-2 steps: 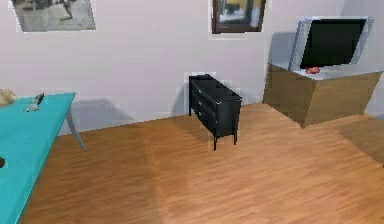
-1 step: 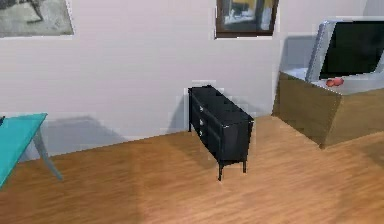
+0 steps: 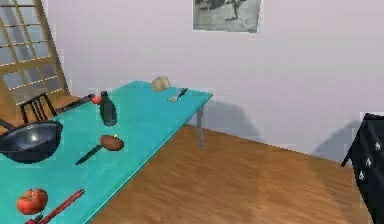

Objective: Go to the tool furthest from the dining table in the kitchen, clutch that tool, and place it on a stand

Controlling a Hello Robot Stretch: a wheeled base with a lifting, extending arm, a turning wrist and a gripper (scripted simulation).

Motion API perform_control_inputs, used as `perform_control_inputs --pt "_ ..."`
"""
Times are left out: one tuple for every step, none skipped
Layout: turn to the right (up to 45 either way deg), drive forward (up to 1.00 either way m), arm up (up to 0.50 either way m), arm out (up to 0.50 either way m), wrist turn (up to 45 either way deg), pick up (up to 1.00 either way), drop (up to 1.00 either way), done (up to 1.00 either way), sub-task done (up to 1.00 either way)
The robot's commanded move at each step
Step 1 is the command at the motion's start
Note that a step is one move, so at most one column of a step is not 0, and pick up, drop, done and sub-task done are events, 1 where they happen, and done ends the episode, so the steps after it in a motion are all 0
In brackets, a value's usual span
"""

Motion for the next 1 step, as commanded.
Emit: perform_control_inputs --pt "-45.0 0.00 0.00 0.00 0.0 0.00 0.00 0.00 0.00"
